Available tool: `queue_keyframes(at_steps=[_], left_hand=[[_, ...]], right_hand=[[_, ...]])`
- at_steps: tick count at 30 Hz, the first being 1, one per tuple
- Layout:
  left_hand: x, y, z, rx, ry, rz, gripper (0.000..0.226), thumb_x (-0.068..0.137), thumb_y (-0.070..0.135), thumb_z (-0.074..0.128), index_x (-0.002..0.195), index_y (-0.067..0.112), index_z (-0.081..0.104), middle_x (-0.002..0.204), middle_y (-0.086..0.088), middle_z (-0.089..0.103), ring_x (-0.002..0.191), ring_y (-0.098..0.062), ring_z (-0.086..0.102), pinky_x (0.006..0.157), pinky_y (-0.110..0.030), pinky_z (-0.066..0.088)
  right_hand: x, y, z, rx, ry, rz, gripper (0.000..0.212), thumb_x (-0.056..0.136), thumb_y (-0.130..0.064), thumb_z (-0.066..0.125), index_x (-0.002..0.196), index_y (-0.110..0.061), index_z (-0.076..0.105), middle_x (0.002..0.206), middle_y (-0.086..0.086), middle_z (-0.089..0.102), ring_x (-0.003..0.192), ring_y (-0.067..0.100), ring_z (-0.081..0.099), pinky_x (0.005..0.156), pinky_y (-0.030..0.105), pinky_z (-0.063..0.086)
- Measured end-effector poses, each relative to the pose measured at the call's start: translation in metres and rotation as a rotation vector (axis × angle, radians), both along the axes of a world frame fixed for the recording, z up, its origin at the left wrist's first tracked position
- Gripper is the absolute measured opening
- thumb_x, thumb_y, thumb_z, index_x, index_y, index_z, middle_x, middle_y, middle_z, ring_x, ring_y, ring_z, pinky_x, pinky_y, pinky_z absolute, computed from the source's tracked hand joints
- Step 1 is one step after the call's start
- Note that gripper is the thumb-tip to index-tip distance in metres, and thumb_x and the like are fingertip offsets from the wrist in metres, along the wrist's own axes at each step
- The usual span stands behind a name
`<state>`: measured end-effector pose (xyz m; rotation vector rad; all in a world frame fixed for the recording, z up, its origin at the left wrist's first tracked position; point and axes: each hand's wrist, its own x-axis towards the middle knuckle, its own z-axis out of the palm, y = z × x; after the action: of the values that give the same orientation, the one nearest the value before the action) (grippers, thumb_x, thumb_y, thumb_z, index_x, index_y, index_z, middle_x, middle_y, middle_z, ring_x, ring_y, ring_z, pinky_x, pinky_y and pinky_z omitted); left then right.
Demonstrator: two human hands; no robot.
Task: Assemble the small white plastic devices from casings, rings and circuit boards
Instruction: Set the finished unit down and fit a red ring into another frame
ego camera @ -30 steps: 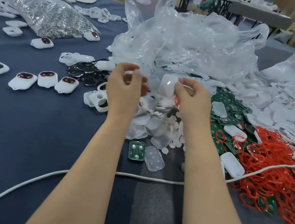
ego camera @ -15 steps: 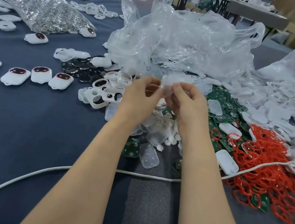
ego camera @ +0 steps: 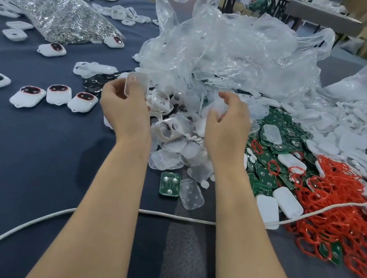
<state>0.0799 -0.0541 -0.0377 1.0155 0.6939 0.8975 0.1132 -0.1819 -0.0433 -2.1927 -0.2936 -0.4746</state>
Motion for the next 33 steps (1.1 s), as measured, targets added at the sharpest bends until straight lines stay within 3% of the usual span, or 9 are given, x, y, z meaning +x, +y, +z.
queue_keyframes(at_steps=[3,9,12,15,18,22,25,28,33], left_hand=[[0.001,0.005,0.001,0.008,-0.014,0.134,0.006,0.095,0.015,0.054,0.092,0.018,0.050,0.086,0.006,0.055,0.084,-0.016,0.056,0.088,-0.042,0.053],[0.001,0.006,-0.003,-0.020,-0.033,0.114,0.012,0.095,0.010,0.050,0.105,0.016,0.048,0.095,-0.004,0.060,0.094,-0.028,0.064,0.088,-0.048,0.053],[0.002,0.003,-0.004,0.131,-0.031,0.038,0.023,0.092,0.006,0.053,0.115,0.009,0.052,0.106,-0.009,0.064,0.098,-0.021,0.066,0.089,-0.041,0.054],[0.004,-0.009,-0.008,0.553,0.094,-0.097,0.031,0.093,0.010,0.055,0.124,0.005,0.055,0.093,0.005,0.060,0.074,0.010,0.058,0.073,-0.010,0.048],[0.004,-0.025,-0.011,0.844,0.207,-0.334,0.035,0.096,0.014,0.051,0.131,0.010,0.053,0.103,-0.001,0.063,0.089,-0.008,0.061,0.079,-0.014,0.045],[0.004,-0.039,-0.015,1.032,0.278,-0.419,0.046,0.097,0.009,0.049,0.142,0.007,0.040,0.142,-0.011,0.045,0.133,-0.022,0.040,0.110,-0.024,0.029],[0.004,-0.043,-0.011,1.052,0.236,-0.360,0.040,0.099,0.015,0.049,0.138,0.007,0.046,0.145,-0.010,0.040,0.135,-0.021,0.034,0.106,-0.018,0.023],[0.003,-0.050,-0.008,0.931,0.164,-0.462,0.036,0.098,0.025,0.052,0.131,0.009,0.053,0.121,0.000,0.057,0.102,-0.005,0.056,0.085,-0.005,0.039],[0.006,-0.056,-0.007,0.783,0.197,-0.539,0.008,0.097,0.024,0.055,0.102,0.018,0.055,0.082,0.016,0.056,0.074,0.004,0.053,0.062,-0.001,0.040]], right_hand=[[0.001,0.029,0.007,-0.076,-0.078,0.069,0.027,0.093,-0.018,0.056,0.120,-0.012,0.060,0.117,0.005,0.062,0.104,0.017,0.057,0.079,0.011,0.030],[0.011,0.086,-0.001,-0.597,0.065,0.106,0.037,0.093,-0.041,0.053,0.125,-0.022,0.056,0.125,0.006,0.056,0.118,0.029,0.048,0.096,0.038,0.038],[0.016,0.085,0.001,-0.352,0.059,0.079,0.026,0.097,-0.022,0.045,0.110,-0.011,0.064,0.111,0.011,0.065,0.107,0.031,0.057,0.081,0.033,0.040],[0.017,0.053,0.014,-0.078,0.057,0.034,0.026,0.098,-0.017,0.045,0.109,-0.007,0.066,0.107,0.014,0.068,0.102,0.030,0.059,0.076,0.026,0.034],[0.023,0.006,0.021,0.105,0.112,-0.011,0.021,0.097,-0.018,0.049,0.109,-0.011,0.065,0.100,0.008,0.069,0.087,0.027,0.066,0.084,0.033,0.049],[0.016,-0.037,0.017,0.469,0.323,0.036,0.011,0.093,-0.007,0.055,0.103,-0.011,0.056,0.081,0.004,0.065,0.050,0.010,0.063,0.057,0.024,0.055],[0.007,-0.047,0.011,0.565,0.356,0.083,0.016,0.091,-0.003,0.058,0.105,-0.005,0.050,0.077,0.006,0.063,0.046,0.003,0.059,0.052,0.016,0.052],[0.003,-0.046,0.008,0.620,0.356,0.103,0.012,0.091,-0.005,0.060,0.100,-0.006,0.052,0.077,0.007,0.063,0.051,0.006,0.063,0.057,0.019,0.055],[-0.004,-0.031,0.007,0.527,0.448,0.253,0.020,0.092,-0.018,0.062,0.098,0.000,0.059,0.083,0.012,0.069,0.063,0.017,0.070,0.061,0.027,0.059]])
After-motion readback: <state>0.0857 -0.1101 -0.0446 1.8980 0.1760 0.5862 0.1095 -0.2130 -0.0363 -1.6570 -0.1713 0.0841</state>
